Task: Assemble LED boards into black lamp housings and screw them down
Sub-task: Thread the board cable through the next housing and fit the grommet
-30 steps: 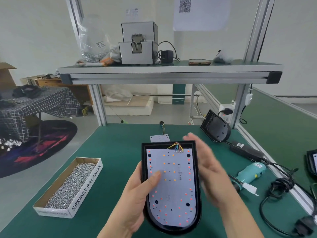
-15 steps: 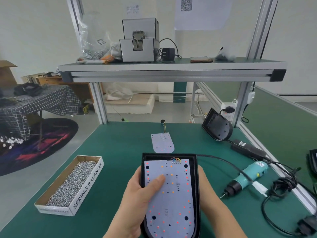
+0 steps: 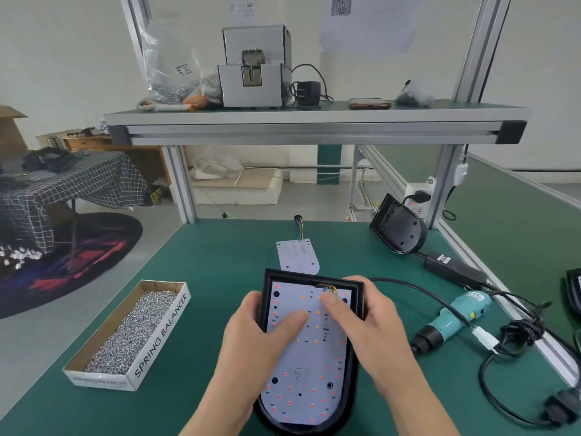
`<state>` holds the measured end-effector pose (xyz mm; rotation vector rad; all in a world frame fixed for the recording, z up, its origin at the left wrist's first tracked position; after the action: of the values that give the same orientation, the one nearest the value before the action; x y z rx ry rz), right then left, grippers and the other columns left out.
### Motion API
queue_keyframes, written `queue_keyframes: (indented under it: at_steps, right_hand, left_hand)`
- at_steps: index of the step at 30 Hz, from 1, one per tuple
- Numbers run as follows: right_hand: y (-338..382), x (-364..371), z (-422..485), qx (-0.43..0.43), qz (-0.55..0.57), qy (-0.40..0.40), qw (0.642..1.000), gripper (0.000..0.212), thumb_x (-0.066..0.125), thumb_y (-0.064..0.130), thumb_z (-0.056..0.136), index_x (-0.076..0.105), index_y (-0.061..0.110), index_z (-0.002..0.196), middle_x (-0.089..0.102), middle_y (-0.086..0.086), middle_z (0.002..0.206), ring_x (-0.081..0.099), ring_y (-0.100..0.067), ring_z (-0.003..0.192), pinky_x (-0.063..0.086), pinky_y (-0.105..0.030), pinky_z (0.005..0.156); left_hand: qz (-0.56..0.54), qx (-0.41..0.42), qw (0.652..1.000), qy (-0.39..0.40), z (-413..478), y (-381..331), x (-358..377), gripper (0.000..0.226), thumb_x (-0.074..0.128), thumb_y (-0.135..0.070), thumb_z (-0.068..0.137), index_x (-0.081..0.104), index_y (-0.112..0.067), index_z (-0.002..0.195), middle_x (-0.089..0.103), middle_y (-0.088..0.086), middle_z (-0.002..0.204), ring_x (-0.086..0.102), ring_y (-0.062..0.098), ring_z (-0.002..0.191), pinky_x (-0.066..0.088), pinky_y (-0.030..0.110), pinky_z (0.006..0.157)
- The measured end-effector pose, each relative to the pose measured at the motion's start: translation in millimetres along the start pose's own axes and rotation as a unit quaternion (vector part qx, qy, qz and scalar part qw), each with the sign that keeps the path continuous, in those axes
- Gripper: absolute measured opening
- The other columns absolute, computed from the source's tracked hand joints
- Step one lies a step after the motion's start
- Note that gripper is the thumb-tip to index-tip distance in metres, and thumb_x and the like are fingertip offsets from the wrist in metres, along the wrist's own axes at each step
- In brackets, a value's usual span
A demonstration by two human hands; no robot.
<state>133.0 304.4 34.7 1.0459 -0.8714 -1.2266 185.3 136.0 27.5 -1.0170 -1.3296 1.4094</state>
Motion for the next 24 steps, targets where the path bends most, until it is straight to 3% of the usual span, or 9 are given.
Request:
queue_keyframes:
  at_steps: [2, 4, 9, 12, 15, 19, 22, 24]
  right_hand:
    - [0, 0, -2, 0.028, 0.064, 0.004, 0.998, 0.005, 0.073, 0.027, 0.089, 0.07, 0.023, 0.088, 0.073, -0.002, 0.085, 0.064, -0.013, 0.081, 0.053, -0.026, 0.075]
    - [-2, 0, -3, 0.042, 0.08, 0.019, 0.996, 0.018, 0.067, 0.035, 0.088, 0.071, 0.019, 0.094, 0.074, -0.009, 0.096, 0.065, -0.016, 0.088, 0.053, -0.037, 0.085]
    - [-8, 3, -4, 0.058, 0.053, 0.047, 0.996, 0.01, 0.061, 0.026, 0.098, 0.071, 0.025, 0.093, 0.073, 0.002, 0.092, 0.064, -0.009, 0.087, 0.049, -0.023, 0.08]
    - [-9, 0, -5, 0.075, 0.05, 0.051, 0.995, 0.013, 0.059, 0.025, 0.1, 0.071, 0.022, 0.101, 0.075, -0.002, 0.104, 0.067, -0.019, 0.099, 0.051, -0.034, 0.092]
    - [-9, -4, -4, 0.091, 0.027, 0.076, 0.993, 0.017, 0.055, 0.025, 0.103, 0.069, 0.02, 0.11, 0.075, 0.004, 0.11, 0.066, -0.015, 0.11, 0.048, -0.036, 0.1]
    - [-9, -6, -3, 0.082, -0.022, 0.085, 0.993, 0.014, 0.056, 0.026, 0.103, 0.068, 0.025, 0.109, 0.075, 0.01, 0.106, 0.067, -0.012, 0.104, 0.05, -0.03, 0.093]
    - [-8, -1, -5, 0.06, -0.032, 0.044, 0.997, 0.01, 0.061, 0.022, 0.1, 0.067, 0.028, 0.105, 0.075, 0.014, 0.1, 0.068, -0.006, 0.093, 0.05, -0.017, 0.079]
    - [-9, 6, -7, 0.039, -0.054, 0.004, 0.998, 0.009, 0.062, 0.021, 0.099, 0.065, 0.03, 0.101, 0.074, 0.014, 0.095, 0.068, -0.007, 0.088, 0.052, -0.02, 0.076]
  left_hand:
    - [-0.032, 0.005, 0.999, 0.03, 2, -3, -1, 0.044, 0.073, -0.036, 0.078, 0.058, -0.035, 0.119, 0.077, 0.0, 0.1, 0.076, 0.022, 0.088, 0.061, 0.032, 0.069]
    - [-0.072, 0.001, 0.994, 0.082, 4, -6, -2, 0.047, 0.064, -0.031, 0.087, 0.053, -0.048, 0.13, 0.076, 0.0, 0.11, 0.075, 0.025, 0.097, 0.061, 0.037, 0.078]
    - [-0.077, 0.022, 0.994, 0.068, 8, -7, -6, 0.032, 0.064, -0.024, 0.09, 0.062, -0.029, 0.121, 0.076, 0.01, 0.105, 0.075, 0.029, 0.09, 0.06, 0.038, 0.072]
    - [-0.065, 0.029, 0.995, 0.067, 9, -6, -5, 0.031, 0.064, -0.025, 0.089, 0.062, -0.029, 0.12, 0.076, 0.01, 0.102, 0.075, 0.03, 0.087, 0.06, 0.04, 0.071]
    - [-0.056, 0.034, 0.996, 0.06, 10, -2, -4, 0.03, 0.063, -0.025, 0.089, 0.062, -0.03, 0.118, 0.076, 0.011, 0.1, 0.075, 0.031, 0.085, 0.061, 0.043, 0.071]
    - [-0.058, 0.027, 0.997, 0.046, 11, 2, -4, 0.029, 0.065, -0.026, 0.086, 0.063, -0.03, 0.115, 0.076, 0.012, 0.098, 0.075, 0.032, 0.082, 0.061, 0.044, 0.069]
    - [-0.052, 0.028, 0.998, 0.028, 15, 2, -6, 0.029, 0.068, -0.027, 0.084, 0.064, -0.028, 0.113, 0.076, 0.012, 0.098, 0.075, 0.034, 0.085, 0.062, 0.053, 0.076]
    - [-0.045, 0.032, 0.998, 0.014, 17, 2, -7, 0.028, 0.069, -0.027, 0.083, 0.064, -0.026, 0.11, 0.076, 0.012, 0.098, 0.074, 0.037, 0.086, 0.061, 0.055, 0.077]
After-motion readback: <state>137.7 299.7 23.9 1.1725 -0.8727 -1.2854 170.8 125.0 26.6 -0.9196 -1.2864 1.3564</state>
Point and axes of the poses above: each hand's wrist, its own z-axis towards the middle knuckle, its own x-axis out of the palm, y = z × x, the point moved 3 cm from there along z, towards the middle knuckle
